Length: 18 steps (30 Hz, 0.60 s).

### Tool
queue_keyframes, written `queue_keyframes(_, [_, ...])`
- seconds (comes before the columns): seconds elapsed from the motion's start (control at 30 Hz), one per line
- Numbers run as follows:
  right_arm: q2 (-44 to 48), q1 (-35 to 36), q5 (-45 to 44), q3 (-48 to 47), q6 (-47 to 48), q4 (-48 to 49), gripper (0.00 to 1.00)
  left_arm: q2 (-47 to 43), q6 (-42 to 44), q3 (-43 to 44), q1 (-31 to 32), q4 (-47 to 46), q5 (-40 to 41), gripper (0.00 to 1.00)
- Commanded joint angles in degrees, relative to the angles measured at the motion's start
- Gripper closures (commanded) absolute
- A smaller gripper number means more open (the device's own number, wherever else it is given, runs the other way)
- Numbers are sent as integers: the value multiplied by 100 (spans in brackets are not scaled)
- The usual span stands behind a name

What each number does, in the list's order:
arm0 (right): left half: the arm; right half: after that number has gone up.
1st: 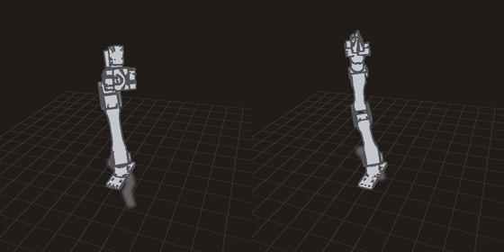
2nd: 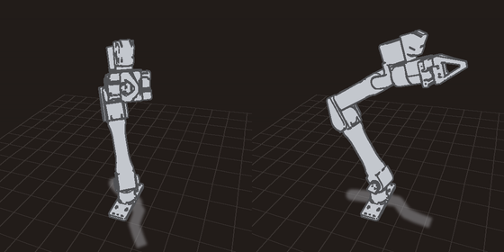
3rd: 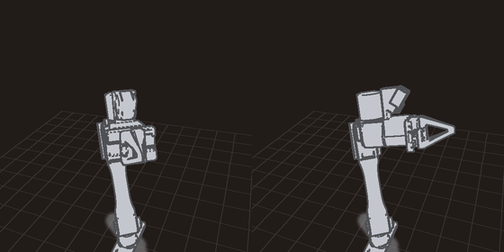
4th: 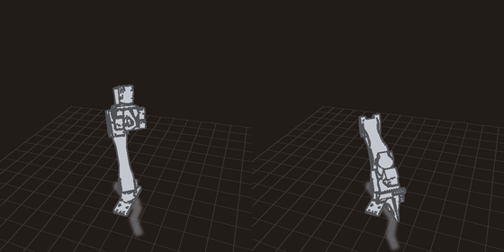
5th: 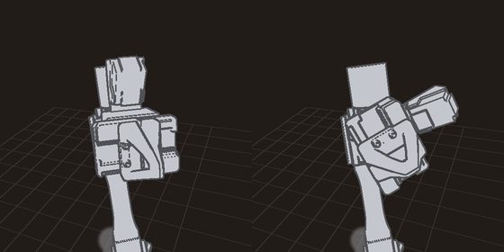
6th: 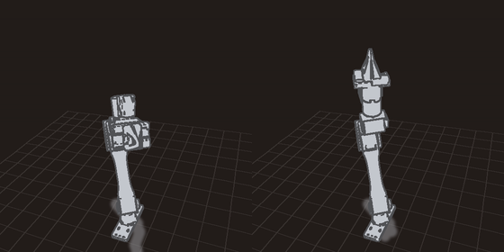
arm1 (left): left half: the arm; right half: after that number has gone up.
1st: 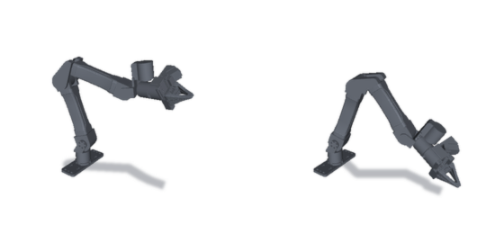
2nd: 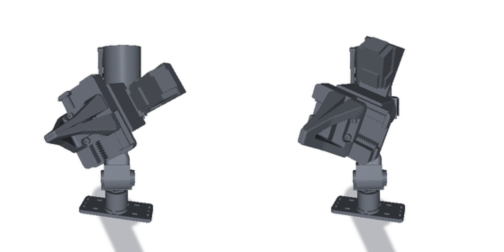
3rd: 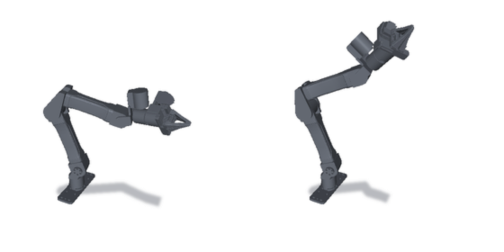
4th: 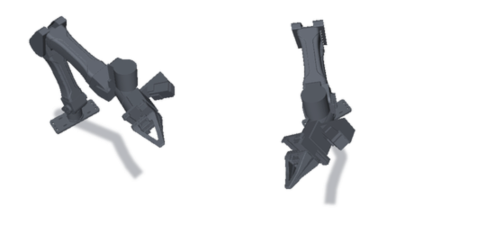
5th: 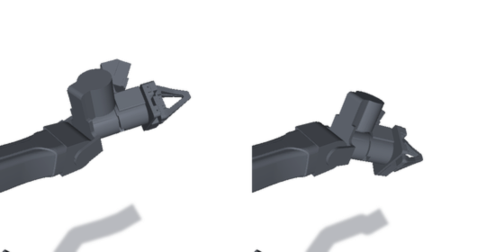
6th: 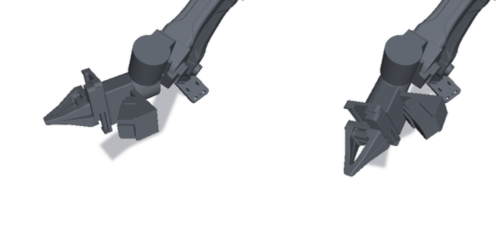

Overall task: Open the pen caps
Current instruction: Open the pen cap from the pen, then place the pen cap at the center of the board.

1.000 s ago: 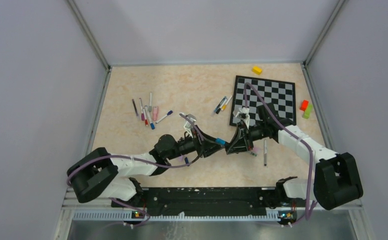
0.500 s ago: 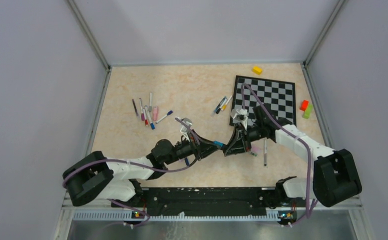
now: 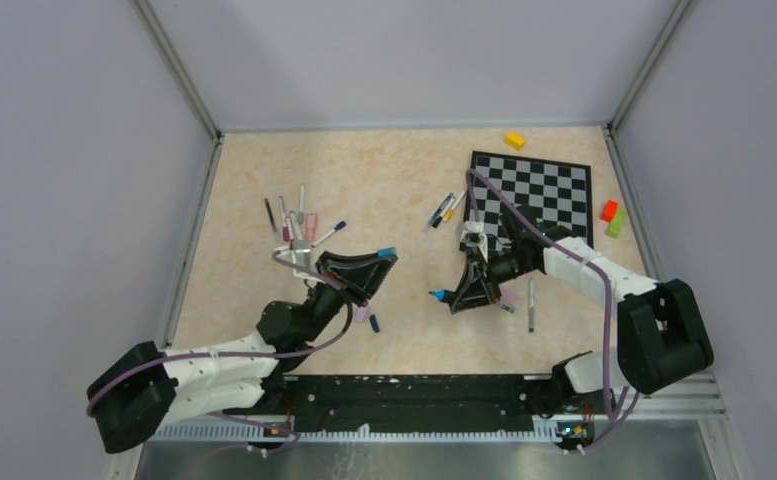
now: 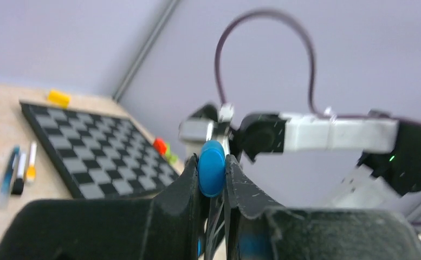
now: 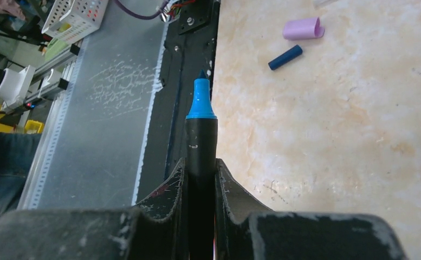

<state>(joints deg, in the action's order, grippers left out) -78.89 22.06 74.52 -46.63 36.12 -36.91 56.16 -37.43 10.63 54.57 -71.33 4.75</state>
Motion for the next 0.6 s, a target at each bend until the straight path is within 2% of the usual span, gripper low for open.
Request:
queue_keyframes(0.0, [10, 0, -179, 14, 399, -518, 100, -511, 182, -341, -14, -862, 787, 100])
queue_keyframes(0.07, [8, 2, -251, -28, 550, -657, 100, -871, 224, -455, -16, -634, 788, 100])
queue_keyframes(0.13, [53, -5, -491, -102, 765, -785, 100, -1388, 253, -310, -25, 426, 646, 100])
queue_keyframes(0.2, [203, -35, -1004, -162, 909, -783, 100, -1919, 258, 157, -25, 2418, 519, 100])
queue_keyframes(0.23, [300, -93, -1311, -170, 978, -763, 100, -2088, 169, 437, -25, 3914, 539, 100])
queue_keyframes(0.33, [636, -480, -1878, -118, 1083, -713, 100, -2264, 210, 1173, -25, 6358, 455, 100])
queue_keyframes(0.43, [946, -991, -2035, -45, 1125, -685, 100, -2079, 115, 1411, -25, 7670, 143, 100])
queue_keyframes(0.57, [1102, -1304, -2246, 18, 1043, -530, 100, -1441, -217, 1509, -25, 8205, -142, 100])
